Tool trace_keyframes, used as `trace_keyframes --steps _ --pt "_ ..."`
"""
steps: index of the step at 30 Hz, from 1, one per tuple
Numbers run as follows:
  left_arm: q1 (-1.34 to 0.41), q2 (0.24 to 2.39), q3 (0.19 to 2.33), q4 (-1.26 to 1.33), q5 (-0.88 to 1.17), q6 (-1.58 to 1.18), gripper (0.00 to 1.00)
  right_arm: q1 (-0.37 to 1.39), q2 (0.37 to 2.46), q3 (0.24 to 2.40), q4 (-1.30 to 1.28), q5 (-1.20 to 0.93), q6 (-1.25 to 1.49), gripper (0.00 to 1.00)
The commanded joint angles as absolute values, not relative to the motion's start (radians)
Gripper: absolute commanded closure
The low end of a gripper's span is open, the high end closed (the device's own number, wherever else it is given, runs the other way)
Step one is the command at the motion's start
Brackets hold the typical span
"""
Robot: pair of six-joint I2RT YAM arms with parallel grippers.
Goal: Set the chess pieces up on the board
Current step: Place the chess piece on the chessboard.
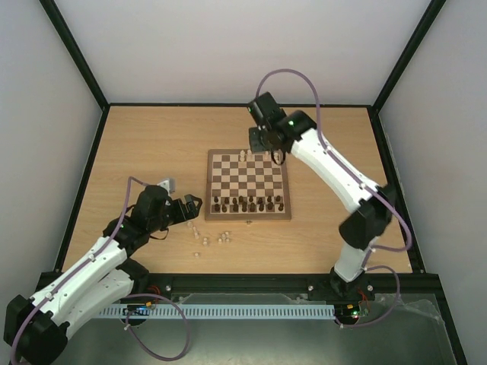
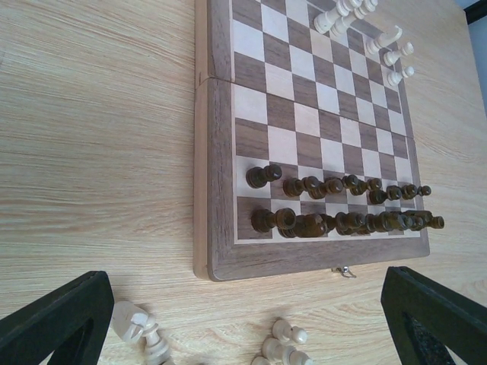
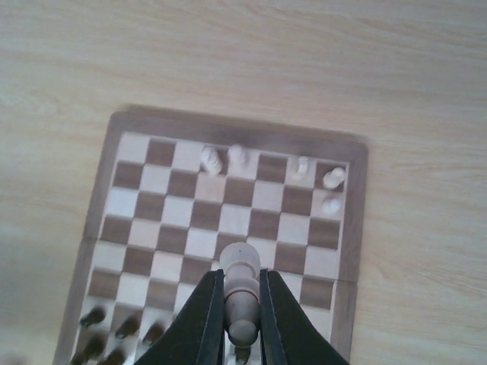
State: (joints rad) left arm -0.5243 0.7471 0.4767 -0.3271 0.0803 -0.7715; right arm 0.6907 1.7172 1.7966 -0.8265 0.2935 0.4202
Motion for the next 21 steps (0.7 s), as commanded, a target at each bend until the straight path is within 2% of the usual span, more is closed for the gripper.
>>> trace_keyframes --steps 1,4,8,21 --pt "-0.516 0.762 0.474 -0.302 0.093 -0.757 0.00 0.610 1.922 2.019 -1.001 0.251 0.330 0.94" --pt "-0.513 0.762 0.479 -0.309 0.091 -0.751 0.01 0.589 2.062 2.199 -1.054 0.239 0.305 0.94" --pt "-0.510 0.762 0.481 -0.310 0.095 -0.749 0.00 0.564 2.181 2.307 -1.075 0.217 0.284 0.95" --pt "-0.509 0.764 0.475 -0.305 0.101 -0.753 0.01 0.547 2.283 2.278 -1.050 0.204 0.264 0.94"
